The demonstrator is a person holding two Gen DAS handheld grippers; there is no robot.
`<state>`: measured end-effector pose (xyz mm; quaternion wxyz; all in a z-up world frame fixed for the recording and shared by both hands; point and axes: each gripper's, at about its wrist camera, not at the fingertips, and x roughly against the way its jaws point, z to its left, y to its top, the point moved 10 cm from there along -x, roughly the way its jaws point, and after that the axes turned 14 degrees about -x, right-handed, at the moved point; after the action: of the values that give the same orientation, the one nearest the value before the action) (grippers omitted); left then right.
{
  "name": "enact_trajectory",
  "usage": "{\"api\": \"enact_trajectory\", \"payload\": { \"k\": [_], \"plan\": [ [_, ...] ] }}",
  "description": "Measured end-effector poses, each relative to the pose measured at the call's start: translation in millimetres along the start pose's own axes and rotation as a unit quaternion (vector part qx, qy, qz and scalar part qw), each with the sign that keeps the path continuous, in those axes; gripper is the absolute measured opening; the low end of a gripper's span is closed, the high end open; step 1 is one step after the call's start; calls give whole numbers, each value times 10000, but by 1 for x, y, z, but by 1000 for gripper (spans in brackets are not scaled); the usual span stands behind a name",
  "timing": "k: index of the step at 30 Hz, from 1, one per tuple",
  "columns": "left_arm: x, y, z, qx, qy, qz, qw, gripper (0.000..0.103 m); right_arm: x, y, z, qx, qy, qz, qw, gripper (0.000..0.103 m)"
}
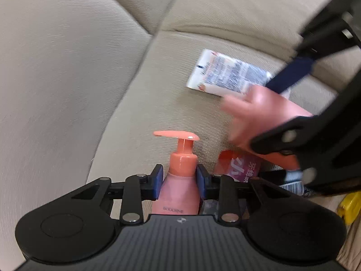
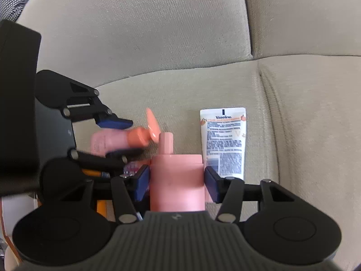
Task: Organize rigid objects
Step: 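Grasp the pink pump bottle with the left gripper while the right grasps the pink cup, then carry the pink bottle and pink cup over the orange box with both grippers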
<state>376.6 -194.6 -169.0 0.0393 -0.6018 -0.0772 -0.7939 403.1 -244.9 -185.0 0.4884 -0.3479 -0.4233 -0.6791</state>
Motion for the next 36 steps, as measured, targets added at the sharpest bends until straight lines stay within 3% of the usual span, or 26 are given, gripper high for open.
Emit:
{"api": "enact_trajectory", "payload": {
  "k": [6, 12, 16, 24, 29, 32, 36],
  "plan": [
    [42, -12, -5, 697, 190, -711, 9948, 33, 22, -15, -9, 125, -72, -155, 9998, 54],
    [80, -24, -14, 1435, 455, -1288, 9802, 32, 46, -39, -12, 388, -285, -392, 9981, 54],
    [110, -31, -24, 1963, 490, -1694, 9646, 31, 55, -52, -13, 330, -303, -491, 9978, 54],
    [196, -57, -47, 2867, 557, -2575, 9211, 30, 114, -70, 17, 654, -126, -1126, 9914, 54],
    [226, -90, -60, 3261, 589, -2589, 9073, 30, 141, -83, 55, 976, 177, -1348, 9859, 54],
    [222, -113, -66, 3506, 630, -2539, 8993, 29, 152, -96, 85, 1249, 428, -1399, 9813, 54],
    [221, -145, -65, 3610, 730, -2432, 8973, 29, 153, -116, 126, 1705, 708, -1364, 9733, 54]
  ]
}}
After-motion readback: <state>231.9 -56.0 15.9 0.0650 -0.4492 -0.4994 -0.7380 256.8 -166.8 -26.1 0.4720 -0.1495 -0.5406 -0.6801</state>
